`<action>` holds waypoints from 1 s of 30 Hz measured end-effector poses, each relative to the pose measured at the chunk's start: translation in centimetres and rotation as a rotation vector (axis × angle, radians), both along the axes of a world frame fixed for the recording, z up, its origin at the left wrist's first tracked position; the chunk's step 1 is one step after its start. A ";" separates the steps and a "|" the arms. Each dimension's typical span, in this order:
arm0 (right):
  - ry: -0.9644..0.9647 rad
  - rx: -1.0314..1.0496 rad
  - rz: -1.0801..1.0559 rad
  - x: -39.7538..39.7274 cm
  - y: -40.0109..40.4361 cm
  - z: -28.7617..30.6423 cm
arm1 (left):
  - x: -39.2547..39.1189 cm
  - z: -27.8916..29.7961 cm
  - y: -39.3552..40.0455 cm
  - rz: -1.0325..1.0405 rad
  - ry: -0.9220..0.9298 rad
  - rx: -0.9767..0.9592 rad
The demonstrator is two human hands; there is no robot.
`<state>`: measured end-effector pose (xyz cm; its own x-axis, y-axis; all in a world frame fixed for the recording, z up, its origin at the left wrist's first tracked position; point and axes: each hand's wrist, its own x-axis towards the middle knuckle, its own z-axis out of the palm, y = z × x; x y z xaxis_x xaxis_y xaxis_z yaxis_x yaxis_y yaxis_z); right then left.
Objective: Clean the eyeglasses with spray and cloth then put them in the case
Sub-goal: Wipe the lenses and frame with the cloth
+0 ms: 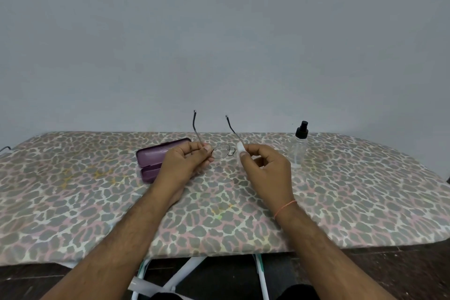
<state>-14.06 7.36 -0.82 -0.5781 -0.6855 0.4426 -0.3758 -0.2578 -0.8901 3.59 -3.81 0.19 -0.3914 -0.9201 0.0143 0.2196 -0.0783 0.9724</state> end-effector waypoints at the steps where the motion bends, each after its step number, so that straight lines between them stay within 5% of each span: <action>1: -0.019 0.005 -0.012 0.3 -0.4 0.2 | 0.0 0.1 0.1 -0.002 0.008 0.017; 19: 0.531 -0.102 -0.081 2.8 -1.4 -1.4 | 0.2 0.9 1.0 -0.121 0.140 0.205; 25: 0.406 -0.063 -0.194 2.4 -1.3 -1.1 | 0.2 0.9 1.2 -0.104 0.138 0.198; 30: 0.499 -0.122 -0.118 2.6 -1.3 -1.1 | 0.3 1.0 1.3 -0.122 0.145 0.198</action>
